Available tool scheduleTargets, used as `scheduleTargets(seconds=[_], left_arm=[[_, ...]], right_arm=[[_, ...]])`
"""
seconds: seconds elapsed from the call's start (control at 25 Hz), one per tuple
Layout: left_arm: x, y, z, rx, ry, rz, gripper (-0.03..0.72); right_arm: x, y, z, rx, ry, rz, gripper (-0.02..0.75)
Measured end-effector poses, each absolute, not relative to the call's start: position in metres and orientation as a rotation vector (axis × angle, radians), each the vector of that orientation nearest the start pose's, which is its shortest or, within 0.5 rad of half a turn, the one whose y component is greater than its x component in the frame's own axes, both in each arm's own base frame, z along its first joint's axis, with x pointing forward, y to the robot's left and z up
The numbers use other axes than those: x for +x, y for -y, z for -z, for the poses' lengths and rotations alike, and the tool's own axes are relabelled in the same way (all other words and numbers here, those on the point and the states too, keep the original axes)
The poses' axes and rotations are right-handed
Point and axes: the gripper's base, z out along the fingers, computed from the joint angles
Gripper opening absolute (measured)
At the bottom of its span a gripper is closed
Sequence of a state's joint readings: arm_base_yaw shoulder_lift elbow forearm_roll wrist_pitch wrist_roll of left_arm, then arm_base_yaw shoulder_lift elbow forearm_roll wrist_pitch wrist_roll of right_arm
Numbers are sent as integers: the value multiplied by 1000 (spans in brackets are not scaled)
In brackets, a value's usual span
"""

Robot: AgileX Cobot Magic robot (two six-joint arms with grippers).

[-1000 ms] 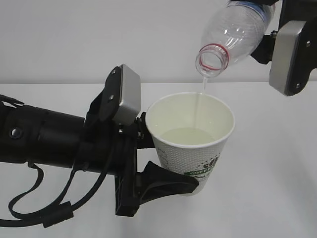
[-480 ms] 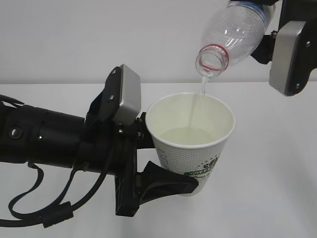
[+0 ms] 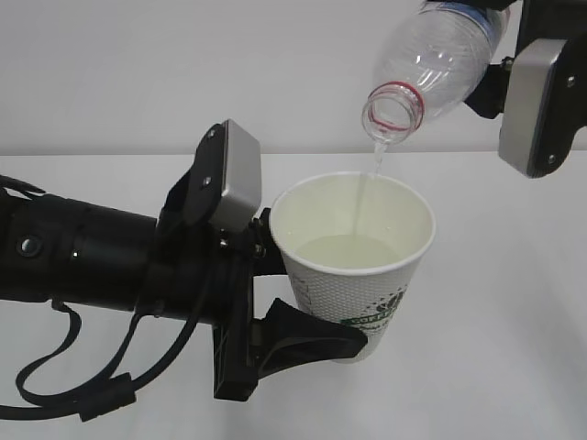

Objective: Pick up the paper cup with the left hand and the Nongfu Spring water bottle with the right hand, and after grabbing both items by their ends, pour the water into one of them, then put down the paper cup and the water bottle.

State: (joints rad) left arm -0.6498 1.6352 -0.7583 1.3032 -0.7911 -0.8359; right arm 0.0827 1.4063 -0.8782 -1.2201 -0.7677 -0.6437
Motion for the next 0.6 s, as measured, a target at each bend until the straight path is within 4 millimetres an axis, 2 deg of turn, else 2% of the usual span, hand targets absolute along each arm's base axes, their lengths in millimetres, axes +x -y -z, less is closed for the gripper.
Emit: scheduleTargets(seconds=[0.6], left_arm=[[206,235,-206,1388,-1549,963,532]], right_arm=[[291,-84,-312,-1608,-566,656,485]])
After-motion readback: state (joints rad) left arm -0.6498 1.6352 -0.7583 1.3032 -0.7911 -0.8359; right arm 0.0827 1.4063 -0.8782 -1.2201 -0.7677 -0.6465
